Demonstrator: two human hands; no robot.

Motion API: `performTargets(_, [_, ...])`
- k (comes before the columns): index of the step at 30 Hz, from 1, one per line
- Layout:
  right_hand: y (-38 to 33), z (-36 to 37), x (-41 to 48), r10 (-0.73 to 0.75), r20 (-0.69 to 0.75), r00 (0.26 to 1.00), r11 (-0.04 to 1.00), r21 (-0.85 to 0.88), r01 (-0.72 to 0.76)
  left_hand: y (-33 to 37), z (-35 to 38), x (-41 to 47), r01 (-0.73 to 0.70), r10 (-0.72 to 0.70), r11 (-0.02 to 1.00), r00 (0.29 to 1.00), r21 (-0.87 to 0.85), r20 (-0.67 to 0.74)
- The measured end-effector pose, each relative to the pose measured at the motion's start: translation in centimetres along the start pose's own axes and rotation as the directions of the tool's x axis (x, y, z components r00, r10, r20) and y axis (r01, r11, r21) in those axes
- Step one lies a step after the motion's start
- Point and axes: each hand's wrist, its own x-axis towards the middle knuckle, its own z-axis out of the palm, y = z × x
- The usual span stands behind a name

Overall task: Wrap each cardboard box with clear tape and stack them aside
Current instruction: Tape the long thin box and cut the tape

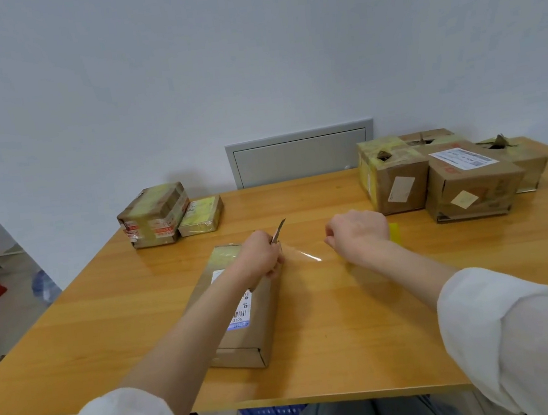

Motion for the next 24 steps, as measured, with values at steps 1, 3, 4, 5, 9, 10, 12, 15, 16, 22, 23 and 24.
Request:
performTargets(1, [0.0, 0.0, -0.1, 0.002, -0.001, 1.0, 1.0, -0.001, -0.002, 0.1, -0.1, -0.2, -0.011, 0.011, 0.999, 1.0, 0.045, -0.008])
performTargets(3, [-0.2, 0.2, -0.2, -0.005, -0.007, 1.0, 1.0, -0.016, 0.005, 0.3, -0.4, 0.2, -0.032, 0.041, 0.991, 0.997, 0.131, -0.066])
performTargets(4, [-0.3, 0.2, -0.2, -0.017, -0.011, 1.0, 0.999, -0.03, 0.017, 0.2, -0.5, 0.6, -0.044, 0.059, 0.984, 0.995, 0.174, -0.085])
performTargets(5, [-0.4, 0.3, -0.2, -0.031, -0.012, 0.999, 0.999, -0.043, 0.03, 0.1, -0.6, 1.0, -0.056, 0.076, 0.975, 0.993, 0.215, -0.088])
performTargets(9, [-0.5, 0.2, 0.0, -0.077, 0.0, 0.997, 0.994, -0.073, 0.077, -0.3, -0.2, 2.5, -0.075, 0.083, 0.948, 0.996, 0.31, -0.013])
performTargets(10, [-0.5, 0.1, 0.1, -0.087, 0.009, 0.996, 0.993, -0.073, 0.087, -0.4, -0.2, 2.8, -0.067, 0.065, 0.941, 0.998, 0.333, 0.016])
performTargets(12, [-0.4, -0.3, 0.6, -0.099, 0.04, 0.994, 0.993, -0.064, 0.101, -0.6, -0.3, 3.2, -0.059, 0.042, 0.932, 0.998, 0.358, 0.057])
performTargets(15, [-0.3, -1.1, 1.6, -0.079, 0.094, 0.992, 0.996, -0.039, 0.083, -1.0, -0.6, 3.4, -0.028, 0.008, 0.932, 0.998, 0.361, 0.057])
performTargets(16, [-0.4, -1.3, 1.9, -0.07, 0.098, 0.993, 0.997, -0.036, 0.074, -1.2, -0.6, 3.3, -0.011, -0.006, 0.934, 0.999, 0.357, 0.047])
performTargets(22, [-0.9, -0.8, 2.7, -0.049, 0.08, 0.996, 0.998, -0.023, 0.051, -1.5, -0.1, 2.5, 0.016, 0.003, 0.963, 0.997, 0.269, -0.071])
performTargets(23, [-0.8, -0.8, 2.8, -0.047, 0.075, 0.996, 0.999, -0.016, 0.048, -1.3, -0.1, 2.3, 0.009, 0.019, 0.973, 0.993, 0.229, -0.118])
performTargets(24, [-0.7, -0.7, 2.7, -0.044, 0.07, 0.997, 0.999, -0.011, 0.045, -1.0, -0.1, 2.0, 0.006, 0.023, 0.984, 0.987, 0.177, -0.159])
